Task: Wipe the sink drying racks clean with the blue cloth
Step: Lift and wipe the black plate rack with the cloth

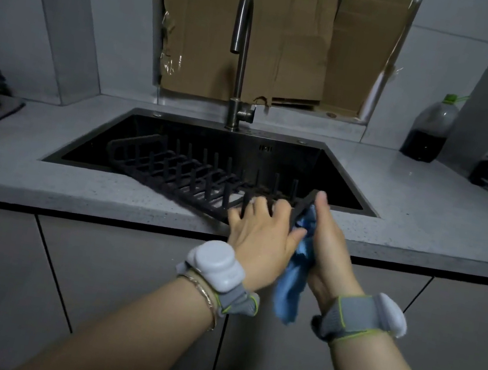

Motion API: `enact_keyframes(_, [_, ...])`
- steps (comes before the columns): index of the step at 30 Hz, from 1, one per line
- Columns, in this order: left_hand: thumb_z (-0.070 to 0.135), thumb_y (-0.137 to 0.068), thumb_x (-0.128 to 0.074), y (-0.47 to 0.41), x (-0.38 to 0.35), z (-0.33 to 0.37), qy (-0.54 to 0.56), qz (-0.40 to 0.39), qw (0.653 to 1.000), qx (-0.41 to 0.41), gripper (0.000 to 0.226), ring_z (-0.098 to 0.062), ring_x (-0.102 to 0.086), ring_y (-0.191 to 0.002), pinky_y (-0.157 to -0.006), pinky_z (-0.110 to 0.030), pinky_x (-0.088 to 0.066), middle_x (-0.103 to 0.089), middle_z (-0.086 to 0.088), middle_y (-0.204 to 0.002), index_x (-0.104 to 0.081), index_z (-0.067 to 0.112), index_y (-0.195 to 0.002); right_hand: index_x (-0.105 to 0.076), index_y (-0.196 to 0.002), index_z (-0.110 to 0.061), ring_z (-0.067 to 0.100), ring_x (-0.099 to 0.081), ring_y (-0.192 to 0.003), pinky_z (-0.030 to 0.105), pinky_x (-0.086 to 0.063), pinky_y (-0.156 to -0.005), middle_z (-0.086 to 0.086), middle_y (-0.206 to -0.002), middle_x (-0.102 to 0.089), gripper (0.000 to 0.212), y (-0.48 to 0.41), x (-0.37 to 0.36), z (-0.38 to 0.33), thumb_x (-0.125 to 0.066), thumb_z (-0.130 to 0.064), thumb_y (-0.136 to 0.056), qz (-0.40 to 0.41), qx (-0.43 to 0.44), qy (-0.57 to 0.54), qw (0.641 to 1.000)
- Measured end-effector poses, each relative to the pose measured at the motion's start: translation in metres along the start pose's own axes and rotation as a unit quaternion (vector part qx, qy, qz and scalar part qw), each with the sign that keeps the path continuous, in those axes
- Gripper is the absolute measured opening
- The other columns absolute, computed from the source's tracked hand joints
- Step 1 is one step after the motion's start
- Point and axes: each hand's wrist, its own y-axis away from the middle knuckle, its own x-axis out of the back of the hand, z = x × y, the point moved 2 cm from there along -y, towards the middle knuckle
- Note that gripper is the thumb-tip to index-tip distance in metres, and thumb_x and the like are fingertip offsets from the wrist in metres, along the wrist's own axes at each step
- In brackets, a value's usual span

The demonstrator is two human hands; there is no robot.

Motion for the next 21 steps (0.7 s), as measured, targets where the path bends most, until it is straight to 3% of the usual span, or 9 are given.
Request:
enact_keyframes(3, [0.041, -0.070, -0.075, 0.001, -0.012, 0.014, -0.012, 0.004, 1.000, -0.025, 0.046, -0.036, -0.058, -0.082, -0.074, -0.050, -0.045, -0.057, -0.015, -0.090, -0.057, 0.010, -0.099, -0.061, -0.086, -0.008, 0.014, -0.059, -0.052, 0.021, -0.046, -0.047, 0.007, -0.065, -0.061, 0.012, -0.004, 0.010, -0.012, -0.061, -0.020, -0.086, 0.043, -0.014, 0.081, 0.996])
enact_keyframes(5, [0.043, -0.058, -0.082, 0.000, -0.023, 0.018, -0.032, -0.011, 0.998, -0.053, 0.051, -0.032, -0.059, -0.070, -0.063, -0.047, -0.048, -0.057, -0.012, -0.079, -0.059, 0.011, -0.090, -0.056, -0.080, -0.008, 0.012, -0.052, -0.040, 0.016, -0.039, -0.038, 0.008, -0.056, -0.052, 0.005, -0.006, 0.014, -0.016, -0.055, -0.009, -0.085, 0.066, -0.023, 0.071, 0.995])
enact_keyframes(8, [0.041, -0.085, -0.062, 0.002, -0.026, 0.020, -0.021, -0.036, 0.994, -0.096, 0.049, -0.034, -0.048, -0.106, -0.095, -0.053, -0.032, -0.049, -0.014, -0.111, -0.048, 0.012, -0.122, -0.052, -0.073, -0.009, 0.016, -0.052, -0.044, 0.021, -0.044, -0.043, 0.010, -0.059, -0.052, 0.014, -0.011, 0.023, -0.014, -0.053, -0.003, -0.085, 0.064, -0.018, 0.011, 0.998])
enact_keyframes(10, [0.037, -0.092, -0.053, -0.002, -0.028, 0.011, -0.021, -0.014, 0.991, -0.129, 0.049, -0.030, -0.040, -0.118, -0.106, -0.052, -0.019, -0.040, -0.011, -0.124, -0.039, 0.014, -0.133, -0.054, -0.076, -0.008, 0.018, -0.054, -0.050, 0.023, -0.048, -0.047, 0.011, -0.062, -0.055, 0.013, -0.014, 0.027, -0.013, -0.051, -0.001, -0.087, 0.034, -0.012, -0.027, 0.999])
enact_keyframes(12, [0.029, -0.087, -0.059, -0.001, -0.023, 0.004, 0.020, 0.020, 0.985, -0.171, 0.046, -0.027, -0.048, -0.112, -0.104, -0.053, -0.027, -0.044, -0.009, -0.121, -0.042, 0.014, -0.128, -0.055, -0.078, -0.007, 0.020, -0.055, -0.053, 0.025, -0.050, -0.050, 0.011, -0.064, -0.056, 0.012, -0.017, 0.026, -0.012, -0.050, -0.001, -0.088, 0.017, -0.006, -0.045, 0.999])
enact_keyframes(14, [0.025, -0.079, -0.057, -0.005, -0.021, -0.007, 0.050, 0.101, 0.971, -0.210, 0.040, -0.024, -0.052, -0.098, -0.092, -0.044, -0.038, -0.054, -0.010, -0.106, -0.045, 0.014, -0.116, -0.055, -0.079, -0.006, 0.021, -0.055, -0.054, 0.025, -0.049, -0.051, 0.013, -0.067, -0.056, 0.012, -0.021, 0.023, -0.011, -0.050, -0.001, -0.088, 0.013, -0.006, -0.056, 0.998])
enact_keyframes(17, [0.034, -0.077, -0.048, -0.013, -0.008, -0.030, 0.061, 0.157, 0.968, -0.185, 0.044, -0.021, -0.045, -0.101, -0.088, -0.034, -0.030, -0.057, -0.010, -0.104, -0.043, 0.014, -0.116, -0.058, -0.079, -0.005, 0.018, -0.058, -0.054, 0.023, -0.049, -0.050, 0.011, -0.066, -0.059, 0.012, -0.027, 0.019, -0.011, -0.051, -0.002, -0.088, 0.020, -0.014, -0.064, 0.998])
enact_keyframes(21, [0.058, -0.084, -0.054, -0.024, 0.003, -0.060, -0.055, 0.019, 0.994, -0.089, 0.069, -0.020, -0.031, -0.131, -0.110, -0.041, -0.018, -0.039, 0.000, -0.135, -0.037, 0.017, -0.137, -0.060, -0.081, -0.006, 0.015, -0.060, -0.052, 0.022, -0.050, -0.051, 0.008, -0.063, -0.061, 0.013, -0.035, 0.013, -0.013, -0.051, -0.001, -0.089, 0.020, -0.017, -0.067, 0.997])
